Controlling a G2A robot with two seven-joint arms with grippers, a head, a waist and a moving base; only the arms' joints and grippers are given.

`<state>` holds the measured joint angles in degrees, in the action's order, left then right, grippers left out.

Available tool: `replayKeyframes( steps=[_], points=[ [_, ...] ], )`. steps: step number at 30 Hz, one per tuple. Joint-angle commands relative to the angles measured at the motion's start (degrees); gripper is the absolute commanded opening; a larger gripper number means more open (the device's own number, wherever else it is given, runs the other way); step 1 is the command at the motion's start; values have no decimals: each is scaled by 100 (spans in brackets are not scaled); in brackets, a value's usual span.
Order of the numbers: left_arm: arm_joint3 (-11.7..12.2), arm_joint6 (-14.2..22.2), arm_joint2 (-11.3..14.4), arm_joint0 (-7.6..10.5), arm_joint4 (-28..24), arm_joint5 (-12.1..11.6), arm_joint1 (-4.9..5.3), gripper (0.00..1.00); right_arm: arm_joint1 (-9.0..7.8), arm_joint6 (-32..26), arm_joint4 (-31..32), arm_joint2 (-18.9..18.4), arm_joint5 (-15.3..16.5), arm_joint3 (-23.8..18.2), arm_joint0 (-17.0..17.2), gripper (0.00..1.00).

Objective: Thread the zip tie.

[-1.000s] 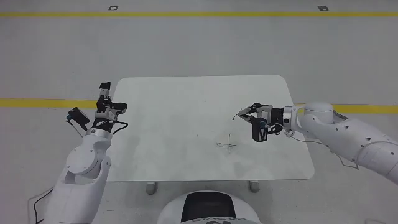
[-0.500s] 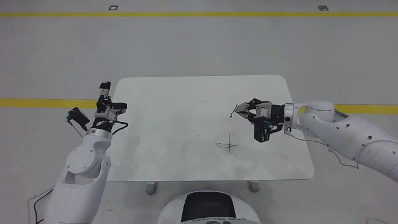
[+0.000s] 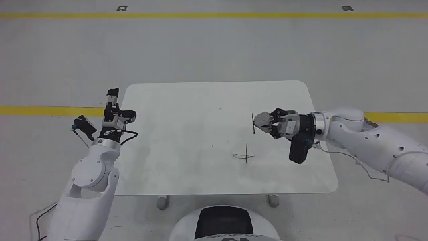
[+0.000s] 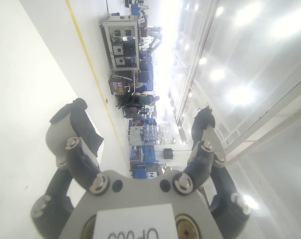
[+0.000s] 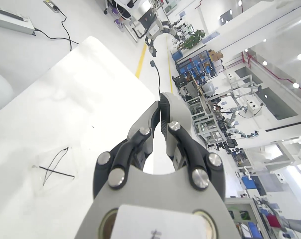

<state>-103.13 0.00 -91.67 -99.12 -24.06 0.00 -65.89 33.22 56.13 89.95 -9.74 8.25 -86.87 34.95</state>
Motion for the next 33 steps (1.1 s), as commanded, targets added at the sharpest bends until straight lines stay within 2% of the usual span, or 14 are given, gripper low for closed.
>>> replayKeyframes(
  steps=[1,7,11,12,23,25,33],
  points=[
    [0,0,0,0,0,0,0,100,10,130,0,0,-82,50,60,0],
    [0,0,0,0,0,0,0,100,55,359,0,0,-364,238,280,0],
    [0,0,0,0,0,0,0,100,87,750,0,0,-940,561,449,0],
    [0,0,0,0,0,0,0,100,106,1012,0,0,-1216,723,524,0],
    [0,0,0,0,0,0,0,100,106,1012,0,0,-1216,723,524,0],
    [0,0,0,0,0,0,0,100,122,886,0,-25,-1317,712,570,0],
    [0,0,0,0,0,0,0,100,183,1612,0,0,-2047,1283,601,0]
  ],
)
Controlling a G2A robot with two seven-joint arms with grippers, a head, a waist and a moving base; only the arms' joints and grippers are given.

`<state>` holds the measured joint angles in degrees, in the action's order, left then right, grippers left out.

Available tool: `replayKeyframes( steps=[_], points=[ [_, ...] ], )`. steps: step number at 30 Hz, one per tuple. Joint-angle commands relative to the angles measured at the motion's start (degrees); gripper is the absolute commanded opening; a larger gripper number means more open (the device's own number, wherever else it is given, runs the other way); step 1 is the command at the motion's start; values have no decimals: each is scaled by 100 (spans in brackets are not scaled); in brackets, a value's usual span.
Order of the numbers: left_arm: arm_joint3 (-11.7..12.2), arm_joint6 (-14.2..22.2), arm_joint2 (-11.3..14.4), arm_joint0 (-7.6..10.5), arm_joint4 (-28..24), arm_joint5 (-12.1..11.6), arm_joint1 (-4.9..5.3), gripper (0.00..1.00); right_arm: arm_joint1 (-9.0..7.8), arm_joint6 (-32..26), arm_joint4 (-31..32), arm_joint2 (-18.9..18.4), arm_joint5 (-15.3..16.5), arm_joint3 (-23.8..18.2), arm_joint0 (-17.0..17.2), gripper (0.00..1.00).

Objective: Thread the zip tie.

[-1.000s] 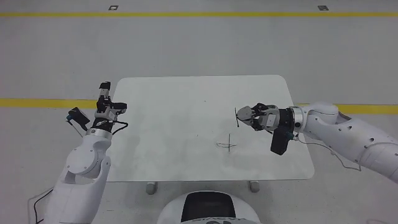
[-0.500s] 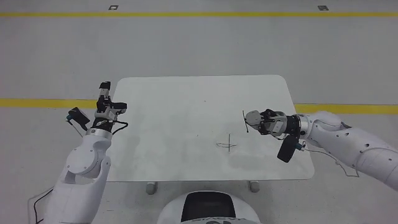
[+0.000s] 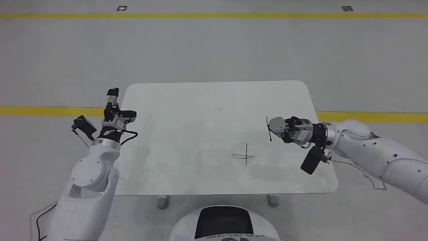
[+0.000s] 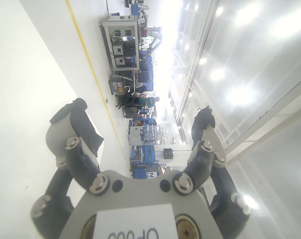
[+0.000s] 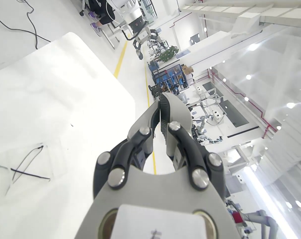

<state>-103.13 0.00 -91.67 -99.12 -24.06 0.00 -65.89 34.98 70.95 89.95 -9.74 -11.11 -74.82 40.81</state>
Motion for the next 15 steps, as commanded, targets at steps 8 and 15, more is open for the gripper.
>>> replayKeyframes(
  steps=[8,15],
  points=[
    [0,0,0,0,0,0,0,100,200,869,0,0,-837,926,178,0],
    [0,0,0,0,0,0,0,100,448,869,0,0,-837,1262,184,0]
  ],
)
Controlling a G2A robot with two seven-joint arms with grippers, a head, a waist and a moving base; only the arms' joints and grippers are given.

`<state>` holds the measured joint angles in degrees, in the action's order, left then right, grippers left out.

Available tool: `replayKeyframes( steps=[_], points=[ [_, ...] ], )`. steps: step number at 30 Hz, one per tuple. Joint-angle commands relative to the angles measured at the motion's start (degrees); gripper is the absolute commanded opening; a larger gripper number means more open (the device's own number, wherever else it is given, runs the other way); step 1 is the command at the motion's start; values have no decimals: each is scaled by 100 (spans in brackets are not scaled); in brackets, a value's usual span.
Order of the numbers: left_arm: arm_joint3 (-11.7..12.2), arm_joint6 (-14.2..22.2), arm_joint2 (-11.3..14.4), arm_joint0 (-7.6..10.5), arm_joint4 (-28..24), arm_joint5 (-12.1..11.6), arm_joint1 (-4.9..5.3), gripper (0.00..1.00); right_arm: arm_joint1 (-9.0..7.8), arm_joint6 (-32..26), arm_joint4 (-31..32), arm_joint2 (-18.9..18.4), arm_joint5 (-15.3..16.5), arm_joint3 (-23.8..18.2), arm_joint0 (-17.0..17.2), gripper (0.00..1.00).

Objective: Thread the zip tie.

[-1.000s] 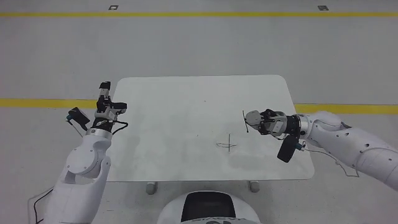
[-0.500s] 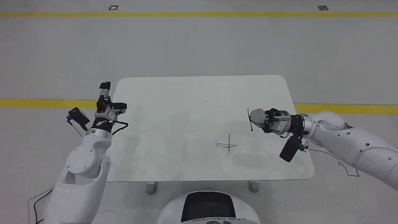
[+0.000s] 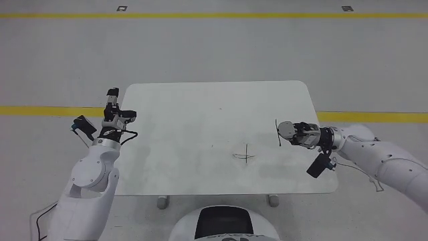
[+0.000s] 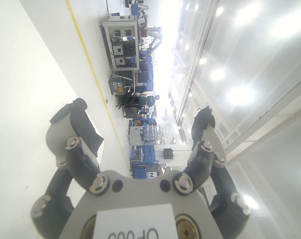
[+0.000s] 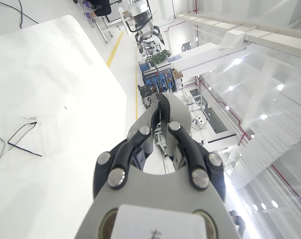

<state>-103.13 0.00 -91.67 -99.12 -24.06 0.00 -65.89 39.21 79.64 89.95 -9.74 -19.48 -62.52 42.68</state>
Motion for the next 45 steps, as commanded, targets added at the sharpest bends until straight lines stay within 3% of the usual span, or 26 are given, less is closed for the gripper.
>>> replayKeyframes(
  steps=[1,5,18,24,30,31,39,41,45],
  points=[
    [0,0,0,0,0,0,0,100,54,0,0,0,0,68,-7,0],
    [0,0,0,0,0,0,0,100,150,0,0,0,0,91,-32,0],
    [-25,59,66,41,123,14,-4,100,155,-160,0,-4,70,63,2,0],
    [-314,307,426,57,823,351,-3,100,143,-245,0,0,1096,37,-24,0],
    [-495,392,954,102,1458,1054,-21,100,190,-143,0,0,1779,2,-25,0],
    [-515,278,980,122,1659,1095,-21,100,190,-143,0,0,1779,2,-25,0],
    [-503,289,996,135,1697,1088,-21,100,195,-183,-17,-3,1843,-43,6,0],
    [-480,396,1131,184,1929,1106,-19,100,201,-167,-107,-70,2080,-57,46,0],
    [-435,539,1578,295,2418,1200,-37,100,247,0,-255,-160,2915,-13,88,0]
  ],
)
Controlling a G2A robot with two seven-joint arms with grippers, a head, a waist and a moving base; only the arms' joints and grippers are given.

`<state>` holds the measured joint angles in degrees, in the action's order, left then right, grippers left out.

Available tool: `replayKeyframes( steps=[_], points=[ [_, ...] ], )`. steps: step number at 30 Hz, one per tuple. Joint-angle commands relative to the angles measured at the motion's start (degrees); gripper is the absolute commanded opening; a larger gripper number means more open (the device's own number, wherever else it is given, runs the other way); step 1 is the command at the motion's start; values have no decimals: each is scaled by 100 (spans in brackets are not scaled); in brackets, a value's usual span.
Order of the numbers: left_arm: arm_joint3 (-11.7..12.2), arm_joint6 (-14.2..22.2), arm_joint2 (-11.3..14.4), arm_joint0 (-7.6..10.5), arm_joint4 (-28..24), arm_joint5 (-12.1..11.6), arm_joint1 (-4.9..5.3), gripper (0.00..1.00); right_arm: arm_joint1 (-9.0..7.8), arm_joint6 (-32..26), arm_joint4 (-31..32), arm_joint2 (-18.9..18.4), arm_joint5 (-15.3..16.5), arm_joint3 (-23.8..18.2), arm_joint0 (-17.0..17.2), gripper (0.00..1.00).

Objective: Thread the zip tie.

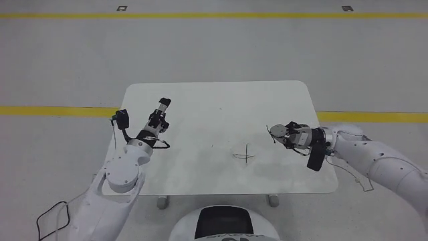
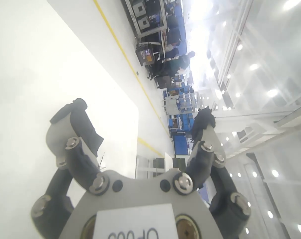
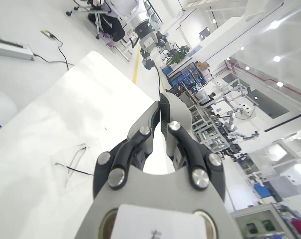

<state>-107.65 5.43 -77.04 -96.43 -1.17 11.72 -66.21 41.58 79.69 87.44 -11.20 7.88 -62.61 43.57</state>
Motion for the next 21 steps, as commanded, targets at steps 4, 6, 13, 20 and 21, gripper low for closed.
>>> replayKeyframes(
  steps=[4,6,13,20,21],
  points=[
    [222,-5,645,178,499,247,-56,100,75,-5,-95,-64,1160,-26,41,0],
    [327,7,858,255,699,408,-74,100,112,-5,-169,29,1160,-89,98,0],
    [360,40,977,296,842,470,-81,100,112,-5,-169,29,1160,-89,98,0],
    [488,365,1189,351,1138,339,-72,100,153,-5,-362,146,1160,-254,319,0],
    [528,476,1281,388,1226,381,-74,100,164,-5,-376,146,1160,-264,360,0]
  ],
)
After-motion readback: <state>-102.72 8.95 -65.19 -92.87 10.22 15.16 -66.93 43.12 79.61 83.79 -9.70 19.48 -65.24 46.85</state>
